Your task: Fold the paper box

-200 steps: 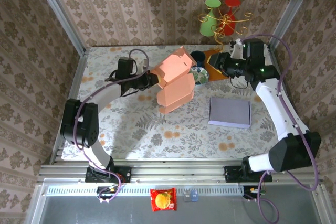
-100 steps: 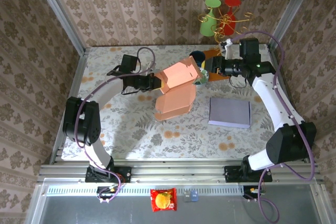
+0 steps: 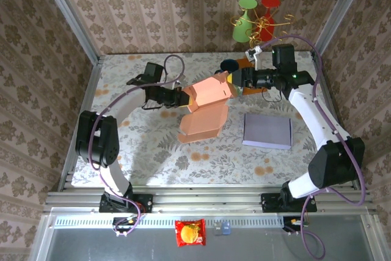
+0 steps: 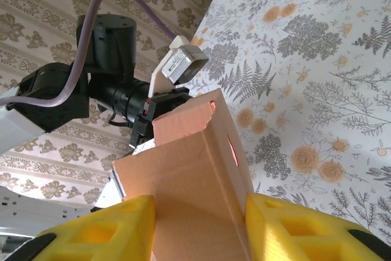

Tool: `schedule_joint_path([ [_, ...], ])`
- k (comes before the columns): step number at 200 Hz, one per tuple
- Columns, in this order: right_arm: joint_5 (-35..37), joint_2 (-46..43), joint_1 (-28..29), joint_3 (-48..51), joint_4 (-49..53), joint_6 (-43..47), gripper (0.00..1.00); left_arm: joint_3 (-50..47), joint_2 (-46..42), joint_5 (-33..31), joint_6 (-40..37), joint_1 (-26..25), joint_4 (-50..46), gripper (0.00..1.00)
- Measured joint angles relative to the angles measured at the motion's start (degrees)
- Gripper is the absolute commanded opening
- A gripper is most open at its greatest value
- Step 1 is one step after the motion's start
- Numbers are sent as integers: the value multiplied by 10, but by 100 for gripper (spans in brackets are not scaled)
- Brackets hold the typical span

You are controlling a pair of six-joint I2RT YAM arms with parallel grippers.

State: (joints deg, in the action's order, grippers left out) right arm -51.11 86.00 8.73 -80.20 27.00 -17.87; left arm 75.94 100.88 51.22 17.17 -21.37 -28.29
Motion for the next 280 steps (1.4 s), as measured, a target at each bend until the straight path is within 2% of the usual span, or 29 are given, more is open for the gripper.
schedule_joint_path([
  [74,3,3,19,0,5,16,39,9,5,-2,-5,-4,-10,0],
  [141,49,3,41,0,28,31,40,9,5,-7,-5,-7,-16,0],
  [197,139,3,83,-19,79,64,38,9,5,-16,-5,-12,-22,0],
  [280,317,6,142,-47,127,82,35,10,5,-28,-5,-17,-23,0],
])
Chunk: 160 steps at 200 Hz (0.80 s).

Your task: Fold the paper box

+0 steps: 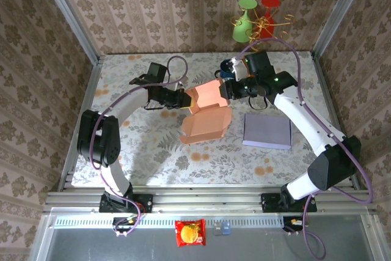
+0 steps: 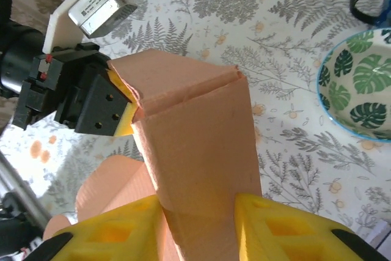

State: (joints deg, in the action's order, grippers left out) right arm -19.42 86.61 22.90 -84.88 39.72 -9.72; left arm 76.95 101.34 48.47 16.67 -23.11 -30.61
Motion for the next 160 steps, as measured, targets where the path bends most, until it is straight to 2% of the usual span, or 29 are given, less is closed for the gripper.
schedule_joint_path([
  [23,63,13,25,-17,14,5,31,1,0,-5,0,-2,-3,0],
  [94,328,93,110,-98,87,-9,0,3,0,-40,7,-6,-20,0],
  [128,445,136,146,-144,136,-41,0,13,0,-55,19,-16,-26,0],
  [146,478,140,157,-145,146,-58,0,15,0,-57,26,-18,-25,0],
  [160,490,140,161,-145,148,-65,8,15,0,-59,30,-19,-25,0],
])
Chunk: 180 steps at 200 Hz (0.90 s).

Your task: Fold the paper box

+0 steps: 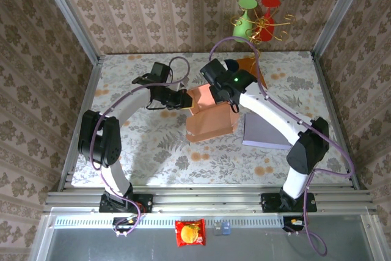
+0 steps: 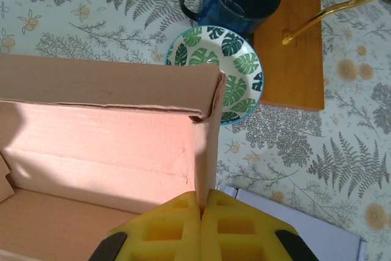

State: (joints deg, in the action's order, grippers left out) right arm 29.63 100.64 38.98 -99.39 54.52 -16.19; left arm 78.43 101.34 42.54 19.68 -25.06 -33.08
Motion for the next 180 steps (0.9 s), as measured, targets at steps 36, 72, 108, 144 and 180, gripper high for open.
schedule_joint_path([
  [36,7,19,0,-17,12,-5,14,4,0,-6,2,0,-2,0],
  [72,15,38,-5,-34,25,-5,13,7,1,-15,3,-11,-4,0],
  [108,21,46,-7,-47,41,-6,19,8,1,-19,5,-16,-5,0],
  [144,30,56,-9,-49,40,-8,24,14,1,-19,5,-19,-12,0],
  [180,32,63,-14,-52,41,-7,19,14,1,-19,5,-24,-14,0],
])
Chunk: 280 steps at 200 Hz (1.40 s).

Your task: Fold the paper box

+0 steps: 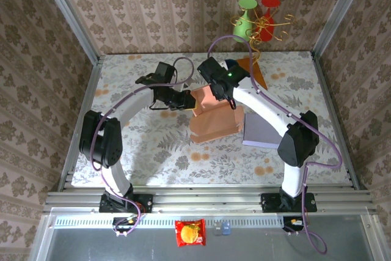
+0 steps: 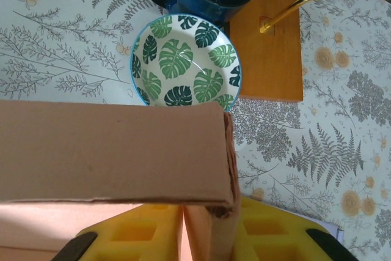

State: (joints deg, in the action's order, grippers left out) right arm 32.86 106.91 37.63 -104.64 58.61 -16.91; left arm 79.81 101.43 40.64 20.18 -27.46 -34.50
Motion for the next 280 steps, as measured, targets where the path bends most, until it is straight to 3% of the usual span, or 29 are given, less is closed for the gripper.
schedule_joint_path([
  [31,9,1,-2,-5,2,-4,5,1,0,-1,4,0,-2,0],
  [55,25,9,0,-16,10,-12,0,9,5,-5,11,-2,-3,0],
  [136,133,44,36,-37,36,-20,0,14,9,-28,55,-14,-2,0],
  [170,113,44,31,-42,37,-19,25,14,9,-32,58,-14,-2,0],
  [189,86,40,27,-43,38,-17,33,14,9,-32,60,-14,-2,0],
  [235,39,-6,21,3,29,-25,35,14,9,-29,60,-15,-2,0],
  [280,39,-11,18,16,31,-36,33,23,9,-29,60,-18,-2,0],
])
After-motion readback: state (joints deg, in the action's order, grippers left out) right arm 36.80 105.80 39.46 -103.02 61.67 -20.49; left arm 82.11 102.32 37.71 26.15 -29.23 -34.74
